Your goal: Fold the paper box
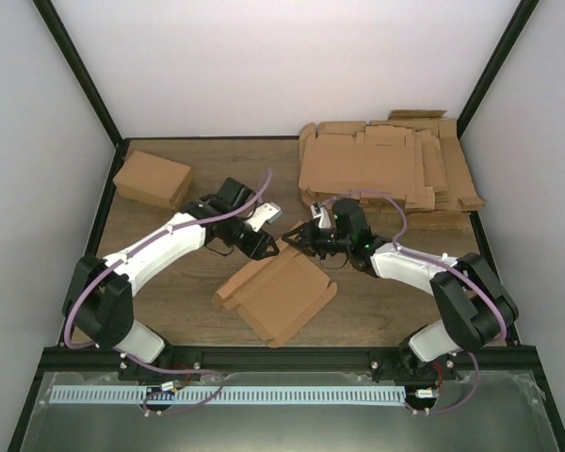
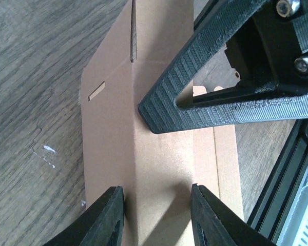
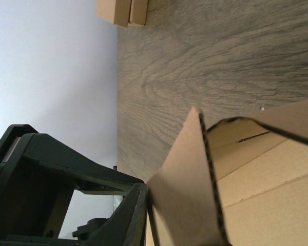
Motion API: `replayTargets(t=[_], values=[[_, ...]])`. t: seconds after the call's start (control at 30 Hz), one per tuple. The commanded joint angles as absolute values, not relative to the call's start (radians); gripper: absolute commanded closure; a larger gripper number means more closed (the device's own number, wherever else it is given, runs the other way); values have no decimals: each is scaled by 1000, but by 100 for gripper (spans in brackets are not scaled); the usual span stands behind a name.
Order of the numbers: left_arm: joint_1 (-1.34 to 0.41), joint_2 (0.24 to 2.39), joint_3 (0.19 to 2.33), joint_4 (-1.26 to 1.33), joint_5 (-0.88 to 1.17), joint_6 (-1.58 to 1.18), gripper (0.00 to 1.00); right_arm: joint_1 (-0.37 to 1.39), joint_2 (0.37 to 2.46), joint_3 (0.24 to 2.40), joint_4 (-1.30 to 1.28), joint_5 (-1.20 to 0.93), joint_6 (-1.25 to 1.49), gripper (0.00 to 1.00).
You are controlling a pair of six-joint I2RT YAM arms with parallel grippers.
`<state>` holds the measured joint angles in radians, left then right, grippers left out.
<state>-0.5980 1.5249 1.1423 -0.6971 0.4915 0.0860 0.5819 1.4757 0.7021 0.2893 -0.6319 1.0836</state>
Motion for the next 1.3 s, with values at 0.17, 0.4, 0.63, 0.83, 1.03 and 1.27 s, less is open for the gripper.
replayTargets(t=[0.17, 0.4, 0.63, 0.83, 1.03, 1.27], values=[[-588, 1560, 1129, -727, 458, 107, 65, 574, 1462, 766, 170, -573, 960, 74], [-584, 1582, 1127, -723, 446, 107, 67, 540, 1409, 772, 79, -536, 873, 56], [-584, 1589, 1127, -717, 460, 101, 68, 535, 1335, 821, -74, -399, 722, 50], [-583, 1576, 1130, -715, 479, 104, 67, 535, 1343, 886, -165, -304, 607, 60], [-583, 1575, 1126, -708, 515, 95, 67, 535, 1424, 949, -203, -329, 555, 82], [-581, 1570, 1118, -707, 510, 95, 67, 535, 1486, 971, -263, -334, 542, 99]])
